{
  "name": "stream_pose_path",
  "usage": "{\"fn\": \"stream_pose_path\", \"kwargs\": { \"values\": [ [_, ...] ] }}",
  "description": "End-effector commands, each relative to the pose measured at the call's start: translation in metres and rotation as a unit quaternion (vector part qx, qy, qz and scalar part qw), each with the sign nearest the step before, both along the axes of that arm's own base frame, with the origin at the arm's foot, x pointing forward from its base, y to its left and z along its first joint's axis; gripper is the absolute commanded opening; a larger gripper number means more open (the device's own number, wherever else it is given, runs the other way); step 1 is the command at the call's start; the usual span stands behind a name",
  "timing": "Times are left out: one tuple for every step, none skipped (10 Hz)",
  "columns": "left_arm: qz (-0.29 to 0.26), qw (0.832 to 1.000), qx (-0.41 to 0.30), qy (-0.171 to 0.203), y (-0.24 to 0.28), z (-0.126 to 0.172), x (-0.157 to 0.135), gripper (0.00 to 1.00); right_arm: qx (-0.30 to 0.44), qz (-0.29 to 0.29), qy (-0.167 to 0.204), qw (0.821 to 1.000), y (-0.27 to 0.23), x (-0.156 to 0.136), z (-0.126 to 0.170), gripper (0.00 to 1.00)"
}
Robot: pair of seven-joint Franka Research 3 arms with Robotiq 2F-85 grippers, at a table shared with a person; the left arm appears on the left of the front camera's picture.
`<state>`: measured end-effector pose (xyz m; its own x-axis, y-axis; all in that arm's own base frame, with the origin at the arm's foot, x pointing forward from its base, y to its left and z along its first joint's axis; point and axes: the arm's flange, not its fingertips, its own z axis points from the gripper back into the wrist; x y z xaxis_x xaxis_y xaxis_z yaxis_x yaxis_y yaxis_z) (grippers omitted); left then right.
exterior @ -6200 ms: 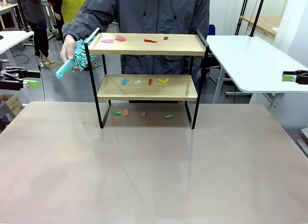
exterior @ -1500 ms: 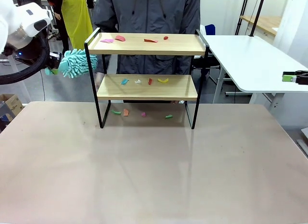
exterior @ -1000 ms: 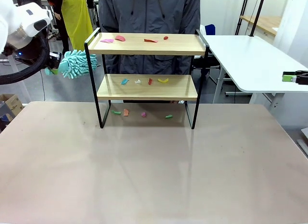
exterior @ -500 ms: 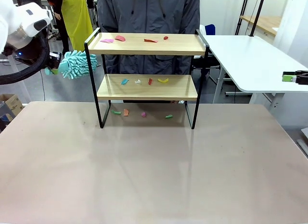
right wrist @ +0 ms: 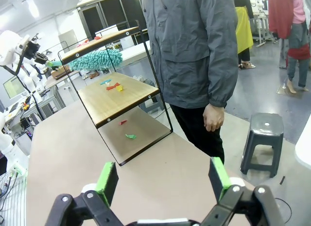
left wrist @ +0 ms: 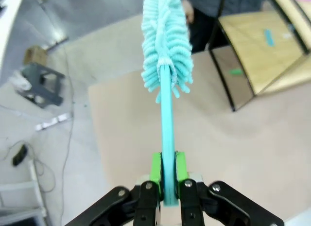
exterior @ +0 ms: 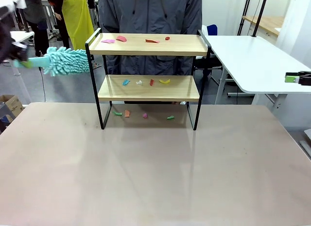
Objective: Clean the shelf.
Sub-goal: Clean the specific section of the Shelf indicated by the human with the Duster.
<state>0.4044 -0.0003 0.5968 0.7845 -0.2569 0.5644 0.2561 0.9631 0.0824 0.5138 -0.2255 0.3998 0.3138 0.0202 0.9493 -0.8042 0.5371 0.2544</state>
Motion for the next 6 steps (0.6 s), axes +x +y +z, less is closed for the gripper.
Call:
{"fn": "stream_pose_path", "kwargs": {
  "values": [
    [-0.09,0.995,0.032,0.022,0.028,0.021,-0.027,0.14,-0.002,-0.001,-0.002,1.0,0.002,0.001,0.002,1.0],
    [-0.115,0.992,0.05,0.032,0.042,0.032,-0.037,0.14,-0.002,-0.001,-0.002,1.0,0.002,0.001,0.002,1.0],
    [-0.138,0.987,0.074,0.042,0.053,0.039,-0.05,0.14,-0.002,-0.001,-0.002,1.0,0.002,0.001,0.002,1.0],
    [-0.187,0.977,0.086,0.06,0.06,0.042,-0.065,0.14,-0.002,-0.001,-0.002,1.0,0.002,0.001,0.002,1.0],
    [-0.241,0.961,0.109,0.085,0.065,0.047,-0.072,0.14,-0.002,-0.001,-0.002,1.0,0.002,0.001,0.002,1.0],
    [-0.294,0.942,0.119,0.115,0.072,0.05,-0.078,0.14,-0.002,-0.001,-0.002,1.0,0.002,0.001,0.002,1.0]
  ]
}}
